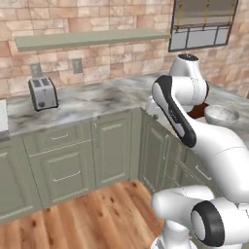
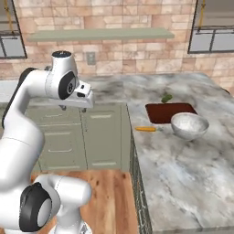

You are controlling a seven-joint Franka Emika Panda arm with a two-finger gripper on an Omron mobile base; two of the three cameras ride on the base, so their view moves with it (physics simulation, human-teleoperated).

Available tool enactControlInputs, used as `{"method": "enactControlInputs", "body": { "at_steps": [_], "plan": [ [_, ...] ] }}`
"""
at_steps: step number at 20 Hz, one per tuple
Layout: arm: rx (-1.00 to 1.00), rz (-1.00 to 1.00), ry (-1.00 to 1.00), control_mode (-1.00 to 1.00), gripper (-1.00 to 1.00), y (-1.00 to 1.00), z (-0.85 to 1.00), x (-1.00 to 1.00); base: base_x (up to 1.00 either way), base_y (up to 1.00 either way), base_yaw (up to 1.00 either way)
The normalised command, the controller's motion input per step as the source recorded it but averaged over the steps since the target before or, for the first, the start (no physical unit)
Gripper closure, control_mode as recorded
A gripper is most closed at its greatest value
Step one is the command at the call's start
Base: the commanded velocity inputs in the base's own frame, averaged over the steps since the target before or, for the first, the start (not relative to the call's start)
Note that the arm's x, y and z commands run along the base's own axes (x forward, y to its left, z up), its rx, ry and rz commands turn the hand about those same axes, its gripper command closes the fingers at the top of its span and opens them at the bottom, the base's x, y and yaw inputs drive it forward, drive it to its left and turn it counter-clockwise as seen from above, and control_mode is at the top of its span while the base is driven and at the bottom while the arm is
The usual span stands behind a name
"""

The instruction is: Place the two vegetables and bowl onto the tray for setting up a vegetable dip station.

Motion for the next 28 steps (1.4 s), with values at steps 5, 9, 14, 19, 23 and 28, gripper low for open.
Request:
{"method": "enactControlInputs", "body": {
  "at_steps": [5, 9, 14, 19, 23, 28],
  "plan": [
    [0.00, 0.00, 0.00, 1.00, -1.00, 0.00, 0.00, 0.00, 0.48, 0.35, -0.40],
    [0.00, 0.00, 0.00, 1.00, -1.00, 0.00, 0.00, 0.00, 0.35, 0.44, -0.37],
    [0.00, 0.00, 0.00, 1.00, -1.00, 0.00, 0.00, 0.00, 0.18, 0.50, -0.35],
    [0.00, 0.00, 0.00, 1.00, -1.00, 0.00, 0.00, 0.00, 0.09, 0.50, -0.37],
    [0.00, 0.00, 0.00, 1.00, -1.00, 0.00, 0.00, 0.00, 0.11, 0.46, -0.43],
    [0.00, 0.00, 0.00, 1.00, -1.00, 0.00, 0.00, 0.00, 0.13, 0.46, -0.43]
  ]
}}
